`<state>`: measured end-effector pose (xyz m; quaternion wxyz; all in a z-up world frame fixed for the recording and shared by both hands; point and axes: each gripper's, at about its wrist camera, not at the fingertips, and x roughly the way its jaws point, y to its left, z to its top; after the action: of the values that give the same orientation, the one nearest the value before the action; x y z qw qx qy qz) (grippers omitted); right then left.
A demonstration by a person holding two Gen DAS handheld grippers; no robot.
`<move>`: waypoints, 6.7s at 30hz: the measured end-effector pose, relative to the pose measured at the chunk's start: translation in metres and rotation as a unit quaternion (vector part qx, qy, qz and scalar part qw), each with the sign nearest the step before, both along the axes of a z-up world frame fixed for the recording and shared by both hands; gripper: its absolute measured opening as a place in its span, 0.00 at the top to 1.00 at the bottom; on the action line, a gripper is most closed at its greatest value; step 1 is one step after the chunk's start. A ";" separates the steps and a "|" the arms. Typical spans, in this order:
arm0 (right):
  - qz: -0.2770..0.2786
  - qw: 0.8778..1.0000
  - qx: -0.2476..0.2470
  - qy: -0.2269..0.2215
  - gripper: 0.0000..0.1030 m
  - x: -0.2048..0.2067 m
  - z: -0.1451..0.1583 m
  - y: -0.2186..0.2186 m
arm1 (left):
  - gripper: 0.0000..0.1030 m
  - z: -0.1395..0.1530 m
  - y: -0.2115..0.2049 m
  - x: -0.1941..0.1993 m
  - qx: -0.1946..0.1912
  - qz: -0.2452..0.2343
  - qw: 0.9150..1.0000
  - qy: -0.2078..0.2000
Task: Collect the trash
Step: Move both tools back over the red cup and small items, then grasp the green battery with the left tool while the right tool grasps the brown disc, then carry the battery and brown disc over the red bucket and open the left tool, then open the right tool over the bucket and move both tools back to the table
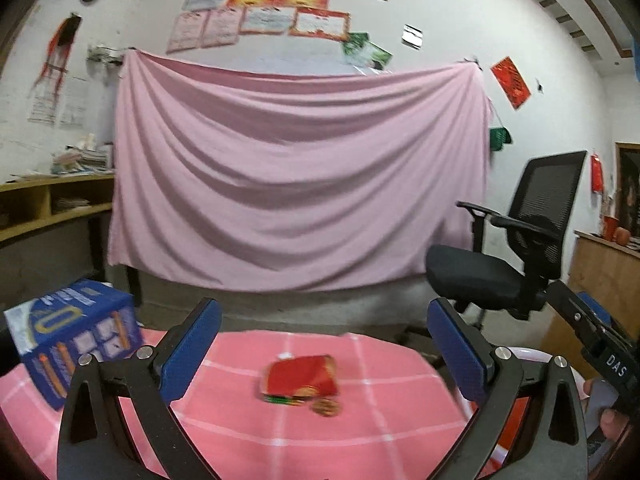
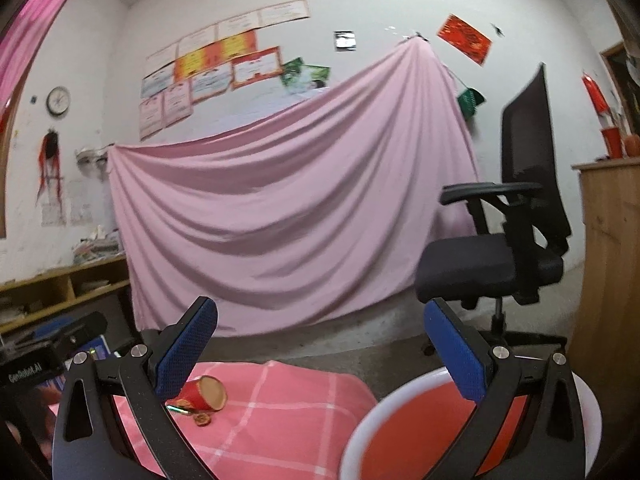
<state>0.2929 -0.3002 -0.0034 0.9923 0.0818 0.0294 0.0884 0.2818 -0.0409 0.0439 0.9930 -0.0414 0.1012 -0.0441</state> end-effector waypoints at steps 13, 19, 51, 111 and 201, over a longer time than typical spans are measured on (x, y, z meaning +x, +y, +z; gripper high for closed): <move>0.036 0.995 -0.096 0.015 0.00 0.025 -0.013 0.075 | 0.02 -0.030 0.064 0.008 0.029 0.048 0.998 0.014; 0.063 0.989 -0.105 0.087 0.00 0.052 -0.027 0.088 | 0.02 -0.050 0.077 0.032 0.021 0.037 0.995 0.095; 0.198 0.891 -0.146 0.381 0.80 0.132 -0.092 0.142 | 0.46 -0.097 0.069 0.107 0.014 -0.065 0.938 0.339; 0.040 0.998 0.005 -0.049 0.80 -0.026 0.020 -0.014 | 0.64 0.038 -0.075 -0.023 0.048 -0.166 0.984 -0.033; 0.019 0.999 0.021 -0.034 0.00 -0.007 0.009 -0.018 | 0.02 -0.003 0.000 0.015 -0.026 -0.040 0.999 0.018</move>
<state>0.2859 -0.3180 0.0055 0.9889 0.0992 -0.0044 0.1110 0.2966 -0.0405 0.0406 0.9871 -0.0637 0.1195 -0.0853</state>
